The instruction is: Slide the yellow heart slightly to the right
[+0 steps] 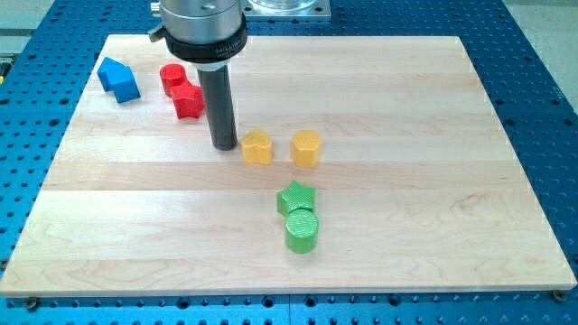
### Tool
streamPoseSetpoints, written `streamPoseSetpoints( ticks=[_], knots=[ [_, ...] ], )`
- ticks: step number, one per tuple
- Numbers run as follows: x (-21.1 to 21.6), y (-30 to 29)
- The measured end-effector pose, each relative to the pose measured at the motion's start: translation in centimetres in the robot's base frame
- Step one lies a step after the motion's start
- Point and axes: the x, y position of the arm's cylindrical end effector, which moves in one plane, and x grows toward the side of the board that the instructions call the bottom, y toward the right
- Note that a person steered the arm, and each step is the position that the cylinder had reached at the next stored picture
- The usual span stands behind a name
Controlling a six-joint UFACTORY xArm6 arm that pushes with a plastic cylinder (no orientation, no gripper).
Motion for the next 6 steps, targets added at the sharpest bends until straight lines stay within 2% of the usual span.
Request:
streamPoseSetpoints(
  ticks=[2, 3, 5, 6],
  knots=[
    [0.0, 4.1],
    [0.0, 4.2],
    [-4.4, 7.1],
    [-4.6, 9.5]
  ],
)
